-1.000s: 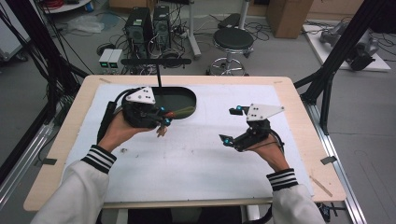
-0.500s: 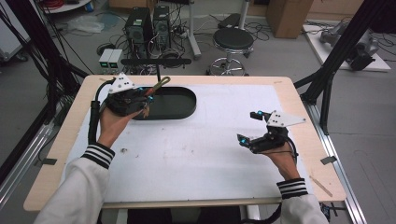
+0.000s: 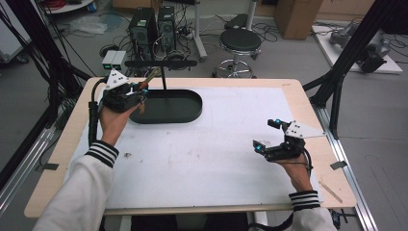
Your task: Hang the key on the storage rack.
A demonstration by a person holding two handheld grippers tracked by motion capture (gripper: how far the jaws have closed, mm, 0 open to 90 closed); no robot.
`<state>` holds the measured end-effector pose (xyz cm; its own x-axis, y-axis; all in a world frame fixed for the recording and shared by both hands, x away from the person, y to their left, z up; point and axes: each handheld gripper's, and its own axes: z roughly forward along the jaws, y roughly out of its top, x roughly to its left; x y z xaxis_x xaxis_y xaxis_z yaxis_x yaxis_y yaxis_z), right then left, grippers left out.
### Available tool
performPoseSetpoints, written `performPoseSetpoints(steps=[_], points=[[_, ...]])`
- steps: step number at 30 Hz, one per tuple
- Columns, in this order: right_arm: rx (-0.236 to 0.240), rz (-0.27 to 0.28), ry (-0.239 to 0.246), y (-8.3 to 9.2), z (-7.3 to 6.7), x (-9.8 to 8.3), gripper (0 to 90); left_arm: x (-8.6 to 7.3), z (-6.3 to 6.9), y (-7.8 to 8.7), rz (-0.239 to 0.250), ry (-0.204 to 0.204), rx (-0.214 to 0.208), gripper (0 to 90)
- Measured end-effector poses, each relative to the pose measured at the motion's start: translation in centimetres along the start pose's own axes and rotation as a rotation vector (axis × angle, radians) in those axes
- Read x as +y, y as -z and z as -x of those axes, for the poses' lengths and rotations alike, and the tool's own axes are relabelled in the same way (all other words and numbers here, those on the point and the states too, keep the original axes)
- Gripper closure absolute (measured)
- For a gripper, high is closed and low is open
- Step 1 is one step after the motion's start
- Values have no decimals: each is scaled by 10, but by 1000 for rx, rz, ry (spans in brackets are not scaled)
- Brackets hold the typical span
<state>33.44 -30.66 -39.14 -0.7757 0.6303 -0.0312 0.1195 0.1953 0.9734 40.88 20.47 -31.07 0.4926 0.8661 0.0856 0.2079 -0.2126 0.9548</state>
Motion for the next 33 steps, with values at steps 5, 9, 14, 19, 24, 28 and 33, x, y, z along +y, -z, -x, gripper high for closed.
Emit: performPoseSetpoints(steps=[5, 9, 14, 19, 24, 28, 33], points=[[-43, 37, -24, 10, -1, -13, 3, -3, -9, -4, 8, 22, 40, 727], [-52, 37, -37, 12, -2, -18, 3, -5, -13, -8, 4, 36, 50, 727], [-66, 55, -47, 14, -3, -25, 3, -2, -15, -13, -12, 12, 73, 727], [-93, 67, -42, 15, -7, -30, 3, 3, -19, -19, -30, 19, 72, 727], [-98, 93, -37, 15, -10, -33, 3, 1, -21, -23, -42, 11, 82, 727], [-99, 93, -55, 15, -11, -40, 3, -1, -21, -26, -49, 9, 89, 727], [-110, 124, -52, 16, -12, -45, 3, -3, -21, -30, -61, 9, 98, 727]])
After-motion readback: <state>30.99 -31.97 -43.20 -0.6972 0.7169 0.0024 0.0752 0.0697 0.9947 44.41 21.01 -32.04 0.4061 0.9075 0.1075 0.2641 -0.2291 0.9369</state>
